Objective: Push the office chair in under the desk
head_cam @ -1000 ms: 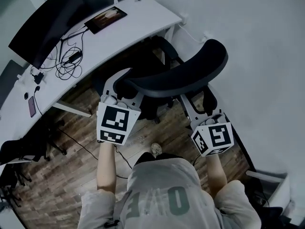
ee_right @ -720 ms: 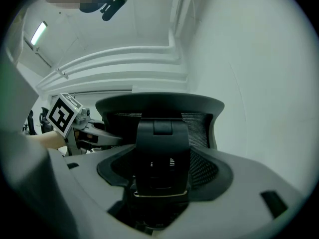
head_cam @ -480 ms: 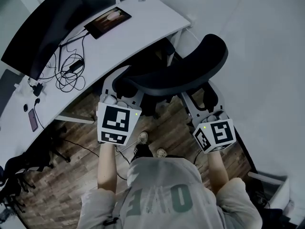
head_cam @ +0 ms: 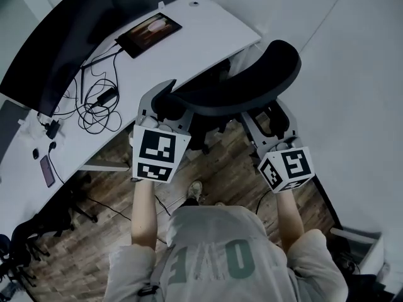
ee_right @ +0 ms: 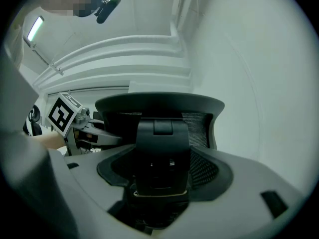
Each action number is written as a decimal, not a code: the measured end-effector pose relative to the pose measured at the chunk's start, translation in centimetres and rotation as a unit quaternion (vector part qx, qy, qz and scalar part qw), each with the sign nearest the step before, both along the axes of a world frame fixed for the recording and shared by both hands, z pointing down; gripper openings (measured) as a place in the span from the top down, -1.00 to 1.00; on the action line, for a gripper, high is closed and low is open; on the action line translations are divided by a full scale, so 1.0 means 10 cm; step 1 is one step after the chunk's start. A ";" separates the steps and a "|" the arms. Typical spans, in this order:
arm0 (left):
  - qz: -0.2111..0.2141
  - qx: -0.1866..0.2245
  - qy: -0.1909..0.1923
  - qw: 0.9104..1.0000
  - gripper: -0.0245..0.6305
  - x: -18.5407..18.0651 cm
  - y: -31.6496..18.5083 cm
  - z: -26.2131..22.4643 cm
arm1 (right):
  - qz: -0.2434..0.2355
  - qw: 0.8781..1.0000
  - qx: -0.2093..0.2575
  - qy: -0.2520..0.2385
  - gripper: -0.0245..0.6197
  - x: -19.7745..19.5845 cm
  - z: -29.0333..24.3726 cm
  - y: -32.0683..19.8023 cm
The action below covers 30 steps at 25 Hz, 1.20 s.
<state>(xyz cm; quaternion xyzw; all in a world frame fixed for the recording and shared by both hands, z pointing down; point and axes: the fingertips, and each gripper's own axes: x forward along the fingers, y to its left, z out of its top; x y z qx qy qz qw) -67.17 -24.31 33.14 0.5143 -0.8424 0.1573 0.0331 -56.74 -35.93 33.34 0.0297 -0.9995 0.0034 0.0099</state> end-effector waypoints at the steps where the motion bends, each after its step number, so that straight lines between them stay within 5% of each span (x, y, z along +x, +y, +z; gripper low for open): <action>1: -0.001 0.000 0.000 1.000 0.29 -0.06 0.01 0.00 | 0.000 1.000 -0.001 -0.002 0.01 -0.05 0.01 0.00; 22: -0.024 -0.003 0.011 1.000 0.29 -1.22 0.11 0.03 | -0.013 1.000 0.002 -0.001 0.01 -1.25 0.00 0.06; 30: -0.009 -0.005 0.029 1.000 0.29 -1.34 0.11 0.04 | -0.008 1.000 0.005 -0.006 0.01 -1.37 -0.01 0.07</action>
